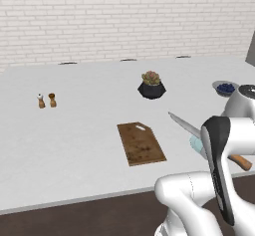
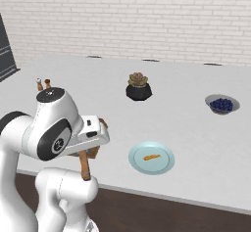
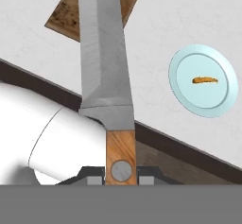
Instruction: Pick up the knife from the drawer and place it on the cutting board. Then place the meat from the plate to the cutting board.
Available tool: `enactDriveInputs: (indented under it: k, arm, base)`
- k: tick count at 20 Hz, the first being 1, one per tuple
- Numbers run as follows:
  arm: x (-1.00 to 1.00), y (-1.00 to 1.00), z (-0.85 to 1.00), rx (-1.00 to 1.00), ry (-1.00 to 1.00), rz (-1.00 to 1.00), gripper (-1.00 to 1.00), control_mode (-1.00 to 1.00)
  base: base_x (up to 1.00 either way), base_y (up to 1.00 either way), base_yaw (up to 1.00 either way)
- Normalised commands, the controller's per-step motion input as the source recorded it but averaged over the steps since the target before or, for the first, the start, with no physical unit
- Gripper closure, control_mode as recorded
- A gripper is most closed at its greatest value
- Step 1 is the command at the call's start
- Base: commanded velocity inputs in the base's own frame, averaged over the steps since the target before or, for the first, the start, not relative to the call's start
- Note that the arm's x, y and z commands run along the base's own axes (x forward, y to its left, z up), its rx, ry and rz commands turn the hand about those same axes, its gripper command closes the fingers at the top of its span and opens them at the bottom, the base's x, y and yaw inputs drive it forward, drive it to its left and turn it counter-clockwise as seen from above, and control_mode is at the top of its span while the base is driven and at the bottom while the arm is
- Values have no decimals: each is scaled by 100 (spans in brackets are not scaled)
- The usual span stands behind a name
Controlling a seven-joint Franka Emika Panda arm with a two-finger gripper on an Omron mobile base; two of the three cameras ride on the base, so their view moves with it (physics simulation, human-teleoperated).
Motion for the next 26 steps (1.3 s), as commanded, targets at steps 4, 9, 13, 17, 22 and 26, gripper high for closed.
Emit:
enactDriveInputs:
  k: [4,9,13,17,22,26]
  arm:
    - [12,4,0,0,0,0,100,-100]
    - [59,29,-1,0,0,-6,100,-100]
    - [100,55,-3,-1,0,-21,100,-100]
    - [100,60,0,3,0,-32,100,-100]
    - [100,59,-23,9,0,-37,100,-100]
    - [99,40,-60,15,11,-31,100,-100]
  base:
    - [1,0,0]
    - [0,0,0]
    - [0,0,0]
    - [0,0,0]
    - [0,0,0]
    - [0,0,0]
